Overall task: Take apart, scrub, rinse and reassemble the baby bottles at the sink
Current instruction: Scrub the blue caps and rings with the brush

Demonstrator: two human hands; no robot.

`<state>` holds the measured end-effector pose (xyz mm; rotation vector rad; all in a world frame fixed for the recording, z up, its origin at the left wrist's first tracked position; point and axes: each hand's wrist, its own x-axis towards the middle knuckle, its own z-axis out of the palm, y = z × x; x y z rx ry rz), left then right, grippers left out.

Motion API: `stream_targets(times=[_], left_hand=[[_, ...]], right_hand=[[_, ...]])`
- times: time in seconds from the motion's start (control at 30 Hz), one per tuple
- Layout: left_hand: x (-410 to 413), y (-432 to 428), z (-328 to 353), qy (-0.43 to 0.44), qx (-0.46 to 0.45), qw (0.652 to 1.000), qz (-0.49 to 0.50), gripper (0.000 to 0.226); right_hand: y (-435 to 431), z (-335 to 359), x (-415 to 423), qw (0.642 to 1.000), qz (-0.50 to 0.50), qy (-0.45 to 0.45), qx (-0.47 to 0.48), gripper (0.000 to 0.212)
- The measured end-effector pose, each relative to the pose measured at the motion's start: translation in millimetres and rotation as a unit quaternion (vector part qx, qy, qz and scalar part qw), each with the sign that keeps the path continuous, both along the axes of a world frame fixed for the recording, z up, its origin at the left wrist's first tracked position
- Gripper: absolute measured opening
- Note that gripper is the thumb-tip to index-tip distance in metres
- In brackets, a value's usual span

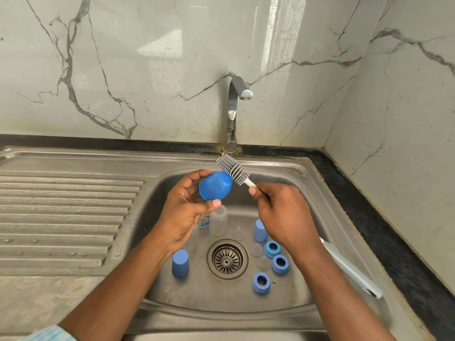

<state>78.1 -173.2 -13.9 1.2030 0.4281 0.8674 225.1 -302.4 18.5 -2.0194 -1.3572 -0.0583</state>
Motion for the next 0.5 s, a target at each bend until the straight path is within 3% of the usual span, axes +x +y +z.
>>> stream_targets(times=[0.07,0.3,0.5], left_hand=[[2.2,-2.0,-0.6,0.025,0.036,0.999,0.014,0.062],[0.5,0.9,-1.2,0.004,-0.015,0.999,0.043,0.057],[1.0,4.8,-3.3,0.068,0.087,0.988,0.104,0.06]], right_hand=[[-1.9,-1.1,6.1,1.0,-0.008,0.002,-0.003,0.038],[-0.6,-3.1,-1.0,1.0,0.01,0.012,0.012,0.034],[-5.2,-2.3,-3.5,1.0,0.009,-0.003,-0.014,0.038]])
